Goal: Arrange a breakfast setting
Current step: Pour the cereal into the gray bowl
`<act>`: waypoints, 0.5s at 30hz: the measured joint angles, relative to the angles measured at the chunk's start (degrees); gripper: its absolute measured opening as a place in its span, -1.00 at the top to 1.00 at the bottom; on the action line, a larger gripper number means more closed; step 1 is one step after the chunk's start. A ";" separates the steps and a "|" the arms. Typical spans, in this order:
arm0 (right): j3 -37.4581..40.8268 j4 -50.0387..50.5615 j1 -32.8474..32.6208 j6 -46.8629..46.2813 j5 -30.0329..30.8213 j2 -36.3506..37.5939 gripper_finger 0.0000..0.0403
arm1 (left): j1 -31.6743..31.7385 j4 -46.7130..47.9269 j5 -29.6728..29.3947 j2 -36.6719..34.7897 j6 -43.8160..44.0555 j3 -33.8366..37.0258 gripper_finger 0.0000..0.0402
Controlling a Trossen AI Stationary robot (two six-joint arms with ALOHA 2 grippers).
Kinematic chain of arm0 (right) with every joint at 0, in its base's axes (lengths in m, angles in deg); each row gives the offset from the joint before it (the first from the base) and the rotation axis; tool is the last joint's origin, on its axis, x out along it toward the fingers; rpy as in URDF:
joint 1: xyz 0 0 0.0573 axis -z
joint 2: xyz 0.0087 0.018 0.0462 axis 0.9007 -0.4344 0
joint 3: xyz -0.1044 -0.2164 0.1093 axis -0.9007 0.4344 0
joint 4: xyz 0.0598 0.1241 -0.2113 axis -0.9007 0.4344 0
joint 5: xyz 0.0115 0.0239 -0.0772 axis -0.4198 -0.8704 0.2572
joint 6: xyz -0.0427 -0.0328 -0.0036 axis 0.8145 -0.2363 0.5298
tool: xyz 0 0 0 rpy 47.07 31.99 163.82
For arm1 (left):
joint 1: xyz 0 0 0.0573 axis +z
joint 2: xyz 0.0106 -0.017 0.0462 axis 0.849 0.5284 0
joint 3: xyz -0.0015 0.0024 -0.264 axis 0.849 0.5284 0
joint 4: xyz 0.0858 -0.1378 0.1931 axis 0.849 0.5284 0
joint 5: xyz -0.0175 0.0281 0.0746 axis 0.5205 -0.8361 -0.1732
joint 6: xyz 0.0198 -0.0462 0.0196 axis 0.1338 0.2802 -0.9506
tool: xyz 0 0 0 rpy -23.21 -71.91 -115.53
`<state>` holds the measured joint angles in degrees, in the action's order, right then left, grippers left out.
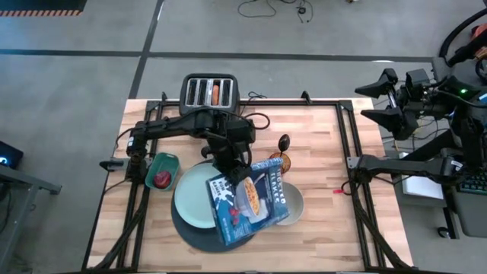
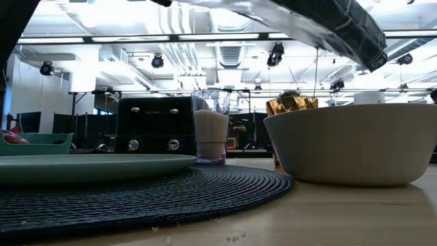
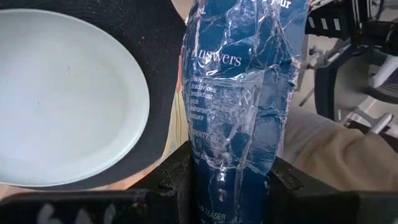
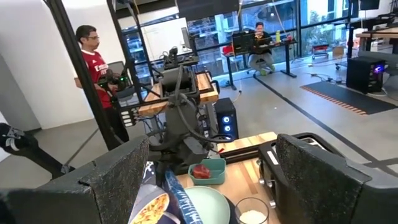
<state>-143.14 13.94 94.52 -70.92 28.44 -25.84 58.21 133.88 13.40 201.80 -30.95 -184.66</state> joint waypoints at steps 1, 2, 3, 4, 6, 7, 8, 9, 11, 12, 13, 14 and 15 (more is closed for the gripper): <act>0.00 -0.02 0.00 0.12 0.01 0.00 -0.70 | 0.45 0.00 0.74 0.00 -0.26 0.31 0.50; 0.00 -0.02 0.00 0.16 0.01 0.00 -0.70 | 0.78 -0.05 1.16 0.00 -0.24 0.65 0.50; 0.00 0.00 0.00 0.15 0.16 0.00 -0.70 | 0.99 -0.11 1.31 0.00 -0.22 0.87 0.50; 0.00 -0.02 0.00 0.02 0.40 0.00 -0.70 | 1.20 -0.11 1.40 0.00 -0.12 1.08 0.50; 0.00 0.00 0.01 -0.09 0.48 0.00 -0.70 | 1.52 -0.02 2.26 0.00 0.47 1.26 0.50; 0.00 0.00 0.02 -0.07 0.48 0.00 -0.70 | 1.74 -0.08 2.84 0.00 0.64 1.29 0.50; 0.00 0.00 0.00 -0.05 0.49 0.00 -0.70 | 2.03 -0.09 3.46 0.00 0.62 1.34 0.50; 0.00 0.00 0.00 0.07 0.60 0.00 -0.70 | 2.35 -0.03 3.97 0.00 0.53 1.40 0.50; 0.00 0.00 0.02 0.65 1.39 0.00 -0.70 | 2.91 -0.02 4.10 0.00 -0.20 1.45 0.50; 0.00 0.01 0.00 0.83 1.45 0.00 -0.70 | 3.18 -0.05 3.84 0.00 -0.33 1.48 0.50; 0.00 0.02 0.00 0.94 1.53 0.00 -0.70 | 3.36 -0.05 3.65 0.00 -0.31 1.52 0.50; 0.00 0.00 0.02 0.94 1.55 -0.06 -0.70 | 3.53 -0.05 3.65 0.00 -0.26 1.52 0.50; 0.00 0.00 0.00 0.95 1.53 -0.07 -0.70 | 3.70 -0.07 3.65 0.00 -0.21 1.52 0.50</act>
<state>-143.14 13.94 94.52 -69.97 29.97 -25.91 61.90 133.81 17.06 201.80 -31.16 -183.14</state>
